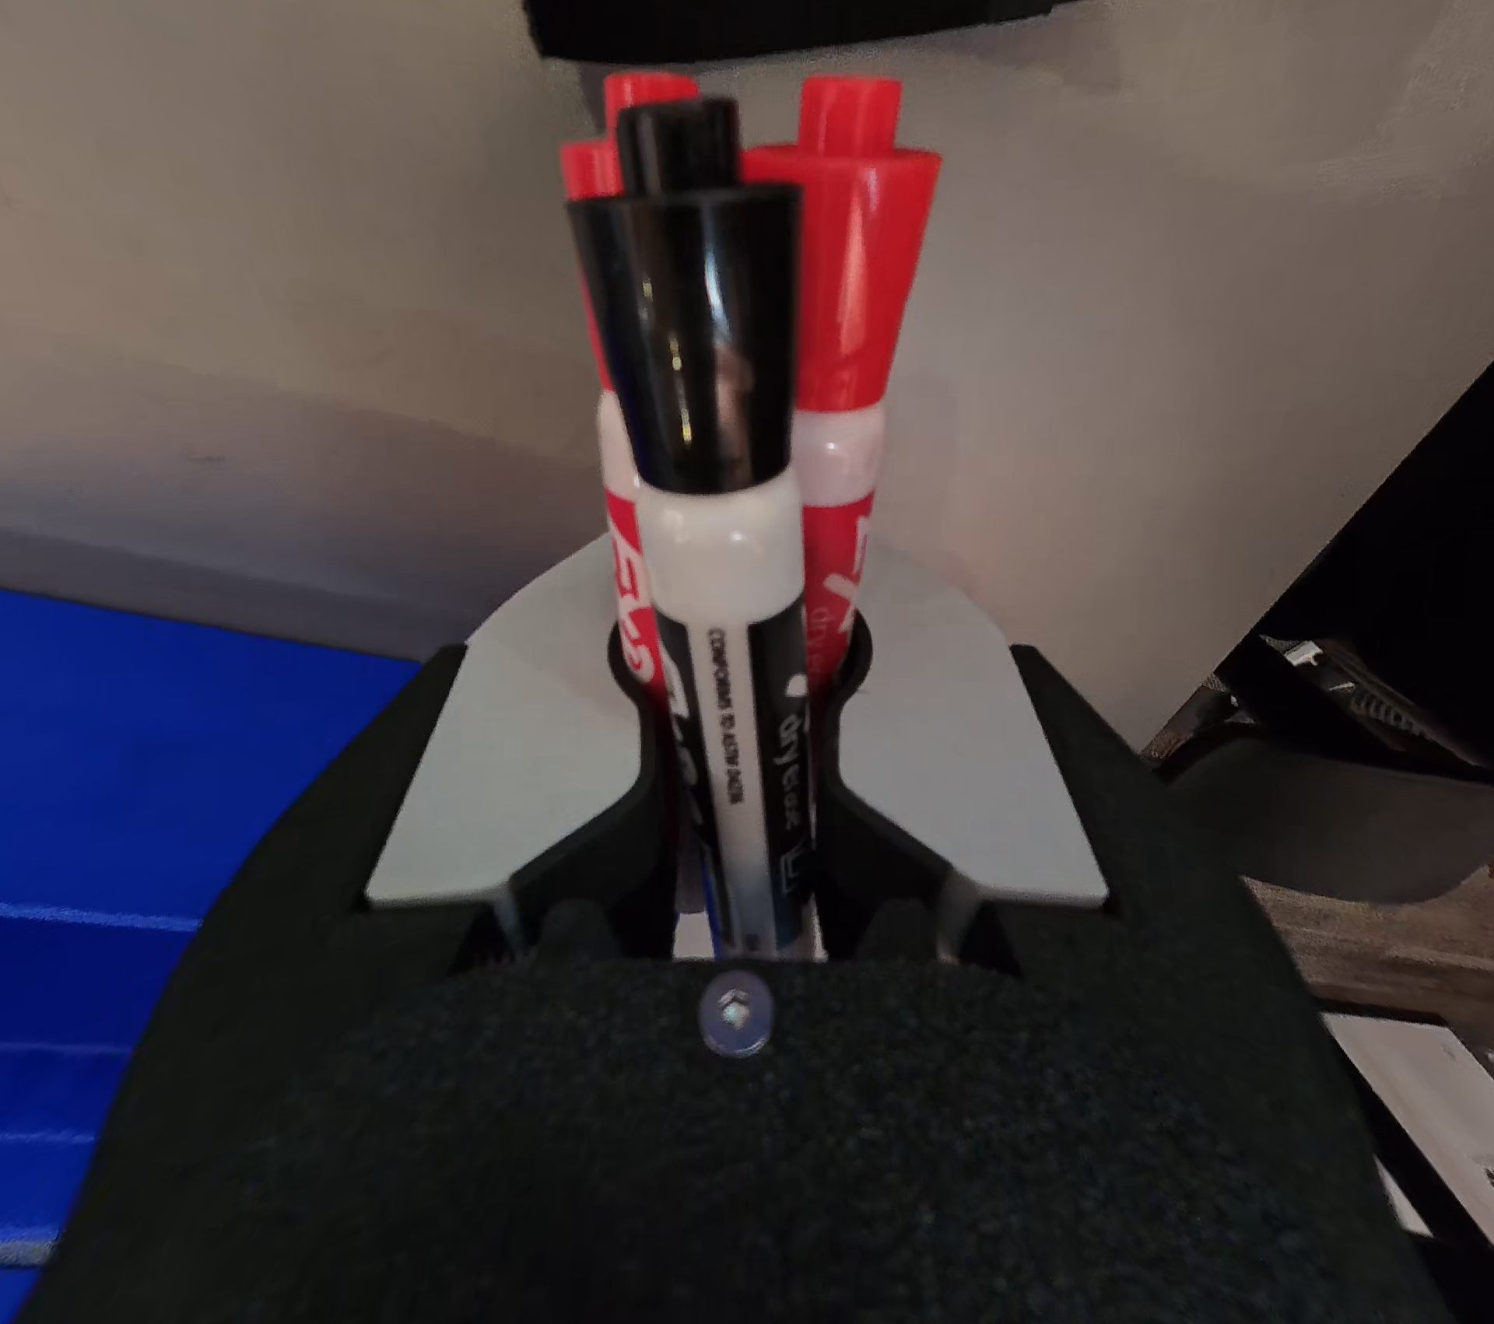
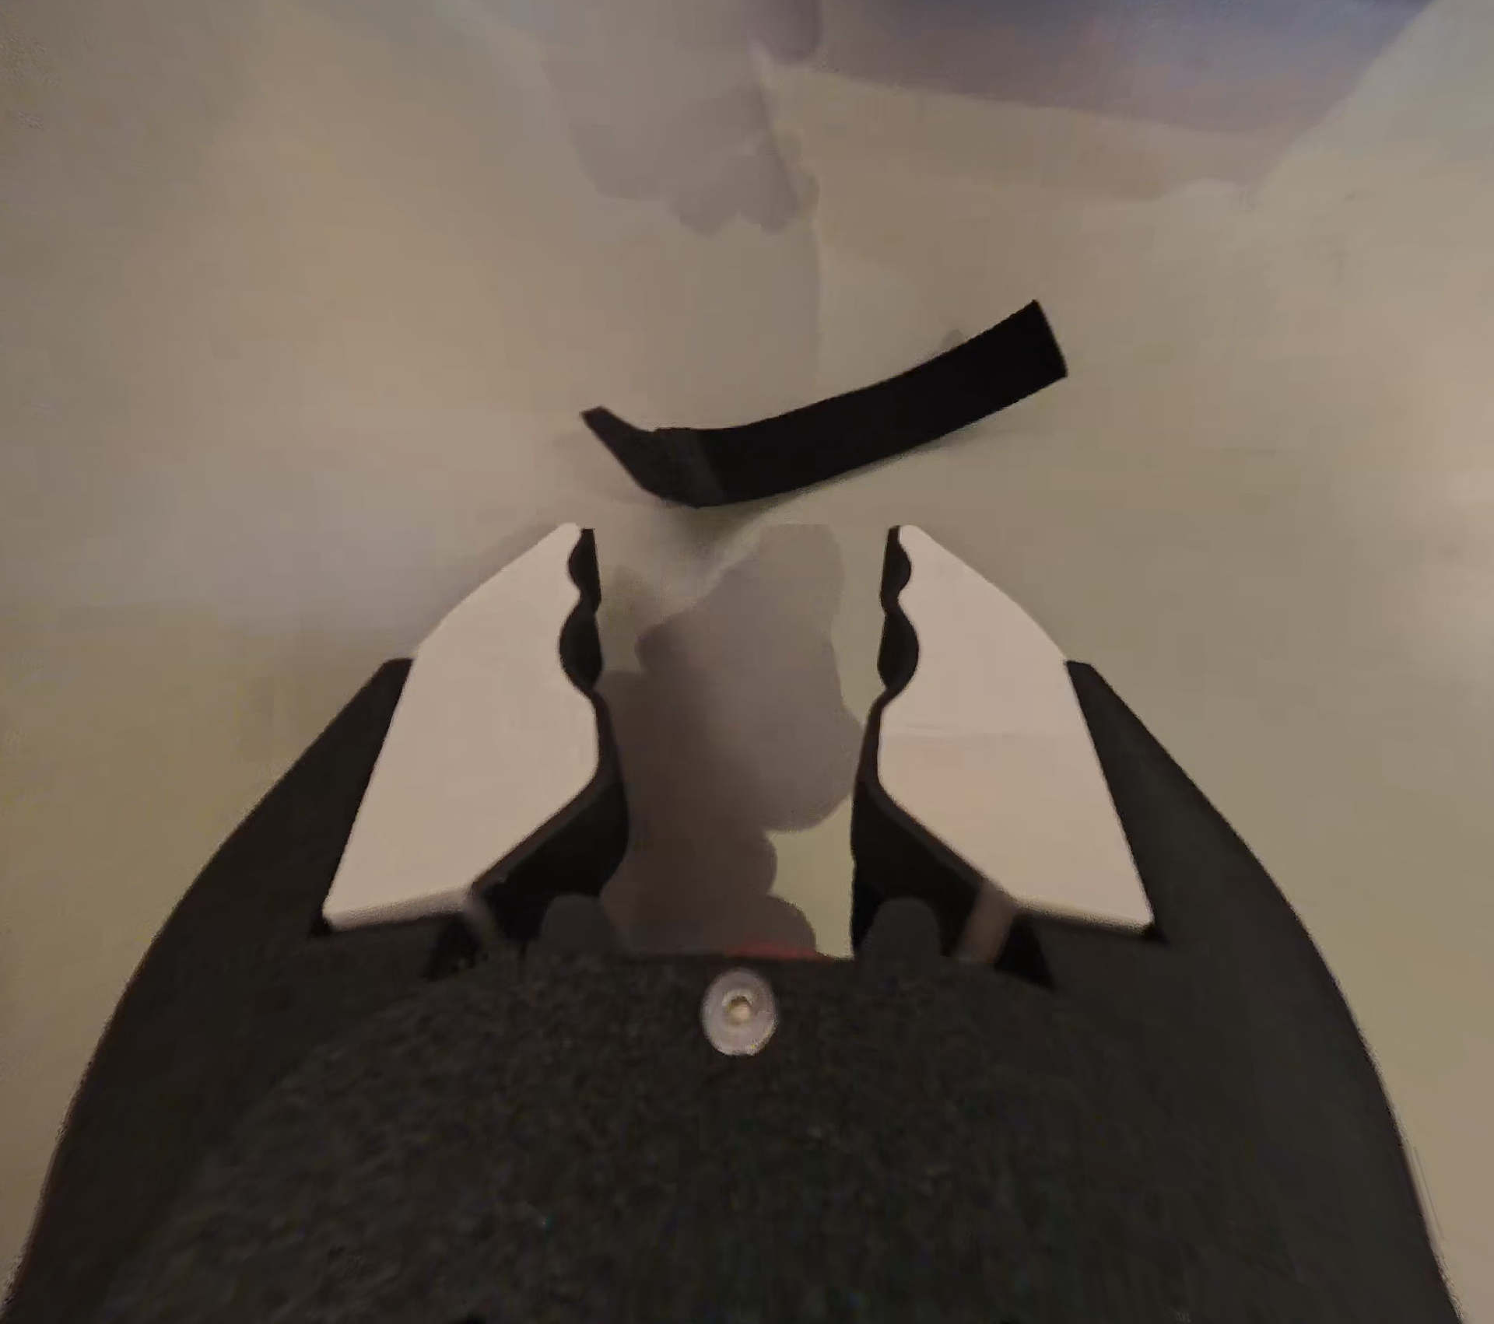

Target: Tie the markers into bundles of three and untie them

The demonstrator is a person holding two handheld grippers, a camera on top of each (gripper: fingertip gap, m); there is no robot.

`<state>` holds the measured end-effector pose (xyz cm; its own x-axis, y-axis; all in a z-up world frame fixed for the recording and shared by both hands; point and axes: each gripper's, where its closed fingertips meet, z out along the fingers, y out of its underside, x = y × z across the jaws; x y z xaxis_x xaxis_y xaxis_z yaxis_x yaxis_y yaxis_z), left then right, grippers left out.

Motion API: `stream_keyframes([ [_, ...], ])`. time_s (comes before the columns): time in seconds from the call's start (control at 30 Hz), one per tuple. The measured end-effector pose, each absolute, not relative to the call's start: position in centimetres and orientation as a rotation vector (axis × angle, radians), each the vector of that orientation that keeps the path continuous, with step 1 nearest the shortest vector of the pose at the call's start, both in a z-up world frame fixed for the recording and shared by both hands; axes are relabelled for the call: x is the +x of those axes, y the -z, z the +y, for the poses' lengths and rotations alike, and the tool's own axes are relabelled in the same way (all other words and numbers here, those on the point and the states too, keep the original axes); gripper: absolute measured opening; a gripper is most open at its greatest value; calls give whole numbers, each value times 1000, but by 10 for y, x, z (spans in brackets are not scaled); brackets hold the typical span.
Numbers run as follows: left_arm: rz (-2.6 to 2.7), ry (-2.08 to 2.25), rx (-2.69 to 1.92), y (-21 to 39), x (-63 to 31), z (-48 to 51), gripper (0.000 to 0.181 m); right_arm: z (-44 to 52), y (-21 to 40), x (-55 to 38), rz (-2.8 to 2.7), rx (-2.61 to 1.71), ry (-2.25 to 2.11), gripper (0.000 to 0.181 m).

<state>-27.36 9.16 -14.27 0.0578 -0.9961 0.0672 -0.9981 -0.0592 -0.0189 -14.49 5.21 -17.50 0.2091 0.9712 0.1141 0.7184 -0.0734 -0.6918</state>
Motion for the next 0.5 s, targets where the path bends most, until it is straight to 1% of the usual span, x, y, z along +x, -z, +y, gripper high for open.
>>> stream_keyframes([
  [0.03,-2131,-104,2261,142,-275,92,41,56,174,-146,-1572,-1850,-583,70],
  [0.1,-2138,-107,2255,141,-277,92,41,64,172,-149,-1559,-1853,-732,92],
  [0.17,-2142,-117,2254,140,-277,92,41,72,170,-152,-1557,-1848,-820,101],
  [0.23,-2144,-133,2246,140,-277,91,41,81,167,-155,-1553,-1839,-848,120],
  [0.27,-2145,-138,2242,140,-278,91,41,84,164,-157,-1567,-1827,-850,122],
  [0.3,-2145,-143,2242,141,-278,91,41,87,162,-158,-1578,-1820,-846,122],
  [0.4,-2132,-149,2246,143,-281,93,41,106,152,-163,-1517,-1837,-902,114],
  [0.43,-2130,-146,2247,144,-282,94,41,113,150,-166,-1481,-1847,-944,105],
  [0.5,-2121,-151,2248,146,-283,95,41,122,155,-173,-1466,-1894,-1033,82],
])
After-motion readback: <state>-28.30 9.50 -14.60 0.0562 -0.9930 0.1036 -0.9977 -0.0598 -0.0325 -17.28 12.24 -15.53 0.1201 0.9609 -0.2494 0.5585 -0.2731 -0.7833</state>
